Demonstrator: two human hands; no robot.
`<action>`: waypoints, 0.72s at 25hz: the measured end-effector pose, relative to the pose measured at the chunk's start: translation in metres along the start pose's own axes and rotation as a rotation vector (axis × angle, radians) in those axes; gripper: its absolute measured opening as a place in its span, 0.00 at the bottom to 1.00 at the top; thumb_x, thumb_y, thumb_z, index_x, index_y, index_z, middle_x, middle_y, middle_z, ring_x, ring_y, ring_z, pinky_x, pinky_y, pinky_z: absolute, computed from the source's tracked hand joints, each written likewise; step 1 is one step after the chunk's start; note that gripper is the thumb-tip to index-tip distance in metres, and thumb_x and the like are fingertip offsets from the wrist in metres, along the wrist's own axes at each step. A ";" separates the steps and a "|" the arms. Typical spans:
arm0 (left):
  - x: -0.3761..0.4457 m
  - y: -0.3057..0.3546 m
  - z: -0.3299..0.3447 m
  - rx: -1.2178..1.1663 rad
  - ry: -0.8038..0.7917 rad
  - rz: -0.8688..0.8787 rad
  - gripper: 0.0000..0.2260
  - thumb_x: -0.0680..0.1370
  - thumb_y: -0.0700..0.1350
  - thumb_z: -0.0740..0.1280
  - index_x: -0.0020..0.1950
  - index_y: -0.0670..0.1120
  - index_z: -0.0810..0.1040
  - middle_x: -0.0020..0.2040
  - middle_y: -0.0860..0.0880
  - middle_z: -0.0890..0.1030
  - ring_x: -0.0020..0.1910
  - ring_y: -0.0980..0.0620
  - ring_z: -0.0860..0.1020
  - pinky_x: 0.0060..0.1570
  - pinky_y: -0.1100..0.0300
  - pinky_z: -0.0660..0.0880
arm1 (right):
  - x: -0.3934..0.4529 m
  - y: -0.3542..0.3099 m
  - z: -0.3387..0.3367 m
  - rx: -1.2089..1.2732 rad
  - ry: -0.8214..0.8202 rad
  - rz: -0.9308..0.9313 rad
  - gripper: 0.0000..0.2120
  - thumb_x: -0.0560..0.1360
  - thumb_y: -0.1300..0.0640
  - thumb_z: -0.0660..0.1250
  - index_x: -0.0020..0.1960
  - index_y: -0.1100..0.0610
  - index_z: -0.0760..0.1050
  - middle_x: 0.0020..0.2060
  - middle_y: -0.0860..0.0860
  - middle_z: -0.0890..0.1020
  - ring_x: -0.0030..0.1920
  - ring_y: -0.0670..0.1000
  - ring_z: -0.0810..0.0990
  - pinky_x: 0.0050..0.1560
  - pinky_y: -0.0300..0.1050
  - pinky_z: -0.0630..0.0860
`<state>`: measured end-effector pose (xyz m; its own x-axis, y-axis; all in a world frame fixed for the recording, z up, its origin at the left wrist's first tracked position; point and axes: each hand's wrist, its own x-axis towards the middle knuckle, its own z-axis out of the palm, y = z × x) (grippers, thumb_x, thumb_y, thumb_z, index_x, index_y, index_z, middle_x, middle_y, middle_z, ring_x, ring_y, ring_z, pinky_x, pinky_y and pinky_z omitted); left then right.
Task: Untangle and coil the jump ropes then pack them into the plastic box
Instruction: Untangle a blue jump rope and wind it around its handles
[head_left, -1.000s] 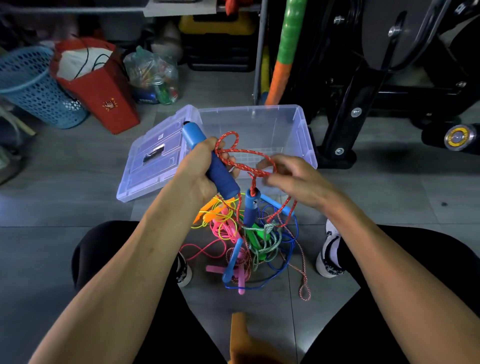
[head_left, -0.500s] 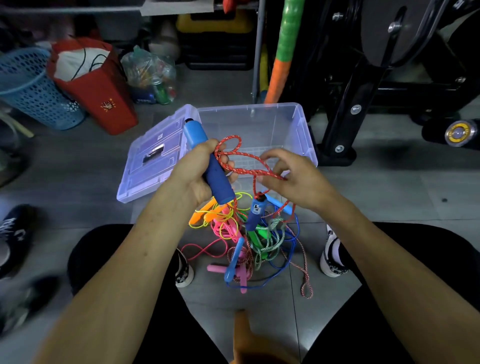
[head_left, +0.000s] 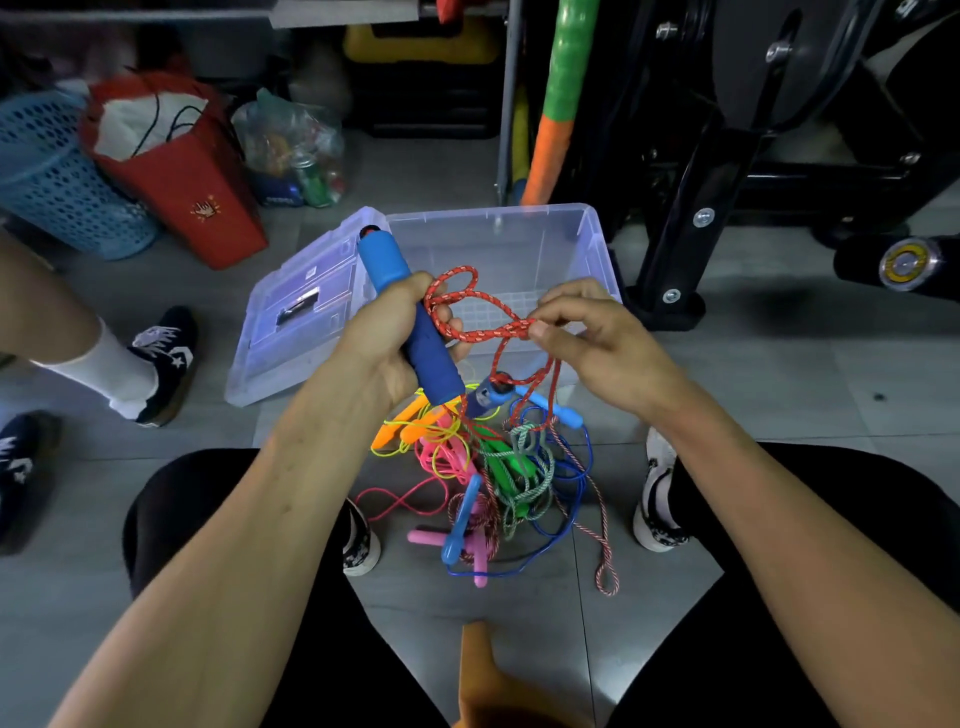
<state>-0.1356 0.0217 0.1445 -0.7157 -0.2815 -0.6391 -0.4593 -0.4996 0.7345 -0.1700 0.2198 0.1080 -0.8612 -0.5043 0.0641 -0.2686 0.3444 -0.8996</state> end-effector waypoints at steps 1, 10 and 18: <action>0.000 -0.002 0.002 0.008 -0.001 -0.004 0.10 0.81 0.45 0.61 0.40 0.47 0.72 0.24 0.52 0.72 0.23 0.56 0.71 0.29 0.63 0.77 | -0.001 0.001 0.001 -0.138 0.061 -0.080 0.05 0.78 0.56 0.67 0.47 0.54 0.82 0.48 0.51 0.75 0.50 0.48 0.76 0.52 0.40 0.71; 0.005 -0.012 0.011 -0.029 0.055 -0.068 0.11 0.80 0.45 0.62 0.37 0.46 0.70 0.23 0.51 0.72 0.22 0.56 0.71 0.31 0.61 0.76 | -0.012 -0.003 0.007 -0.840 0.067 -0.238 0.07 0.71 0.65 0.64 0.49 0.63 0.73 0.35 0.60 0.78 0.31 0.65 0.76 0.28 0.49 0.69; 0.010 -0.016 0.013 -0.031 0.090 -0.071 0.12 0.80 0.44 0.62 0.36 0.46 0.70 0.22 0.51 0.72 0.20 0.56 0.70 0.26 0.64 0.74 | -0.013 -0.006 -0.007 0.204 -0.120 0.286 0.10 0.78 0.66 0.65 0.50 0.51 0.76 0.34 0.46 0.83 0.42 0.46 0.82 0.56 0.47 0.75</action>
<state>-0.1421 0.0375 0.1290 -0.6310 -0.3160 -0.7085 -0.4897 -0.5460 0.6797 -0.1605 0.2296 0.1159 -0.8291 -0.5037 -0.2427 0.0778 0.3260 -0.9422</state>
